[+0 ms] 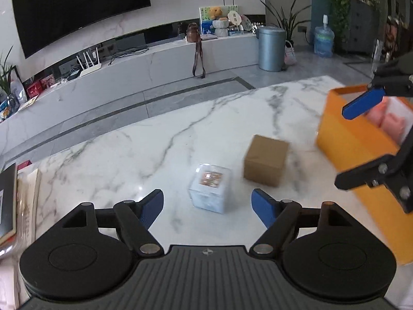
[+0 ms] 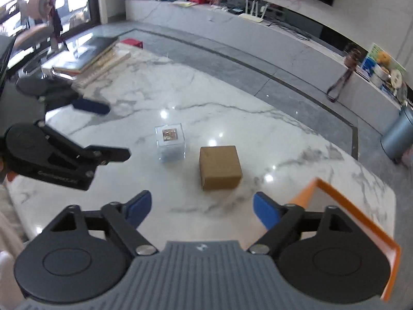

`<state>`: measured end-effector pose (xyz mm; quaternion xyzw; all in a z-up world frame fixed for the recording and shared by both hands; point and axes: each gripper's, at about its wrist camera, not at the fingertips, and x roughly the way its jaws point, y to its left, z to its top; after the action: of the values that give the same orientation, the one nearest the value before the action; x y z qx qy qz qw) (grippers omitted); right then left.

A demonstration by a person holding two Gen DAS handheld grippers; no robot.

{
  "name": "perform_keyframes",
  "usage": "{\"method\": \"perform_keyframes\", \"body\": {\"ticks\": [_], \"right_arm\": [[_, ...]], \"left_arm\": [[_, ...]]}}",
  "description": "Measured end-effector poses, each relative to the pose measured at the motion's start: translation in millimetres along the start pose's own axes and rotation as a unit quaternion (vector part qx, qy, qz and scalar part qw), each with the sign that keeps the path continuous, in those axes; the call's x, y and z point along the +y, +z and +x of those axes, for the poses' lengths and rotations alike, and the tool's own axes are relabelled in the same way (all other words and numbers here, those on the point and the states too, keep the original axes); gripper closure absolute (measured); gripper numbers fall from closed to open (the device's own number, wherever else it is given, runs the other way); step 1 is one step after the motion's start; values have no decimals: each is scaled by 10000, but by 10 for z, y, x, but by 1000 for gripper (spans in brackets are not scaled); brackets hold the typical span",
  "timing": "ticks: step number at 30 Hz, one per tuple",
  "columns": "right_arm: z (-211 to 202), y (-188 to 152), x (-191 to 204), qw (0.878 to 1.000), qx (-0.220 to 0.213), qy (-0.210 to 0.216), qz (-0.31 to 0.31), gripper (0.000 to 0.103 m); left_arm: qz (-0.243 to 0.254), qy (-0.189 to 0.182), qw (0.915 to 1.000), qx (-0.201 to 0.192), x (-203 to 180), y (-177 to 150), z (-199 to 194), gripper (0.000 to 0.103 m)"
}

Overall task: Organize rigid objects
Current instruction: 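Move both grippers out of the box toward the clear cube and brown box, then grasp the clear cube box with the left gripper while the right grasps the brown box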

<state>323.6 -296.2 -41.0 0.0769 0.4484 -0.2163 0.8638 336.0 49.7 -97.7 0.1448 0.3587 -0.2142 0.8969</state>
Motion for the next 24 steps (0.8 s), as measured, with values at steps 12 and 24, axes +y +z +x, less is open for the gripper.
{"method": "perform_keyframes", "body": {"ticks": [12, 24], "right_arm": [[882, 313, -248, 9970, 527, -169, -540, 10], [1218, 496, -423, 9958, 791, 265, -369, 21]], "left_arm": [[549, -840, 9944, 317, 119, 4, 660, 12], [334, -1456, 9863, 697, 258, 169, 903, 39]]}}
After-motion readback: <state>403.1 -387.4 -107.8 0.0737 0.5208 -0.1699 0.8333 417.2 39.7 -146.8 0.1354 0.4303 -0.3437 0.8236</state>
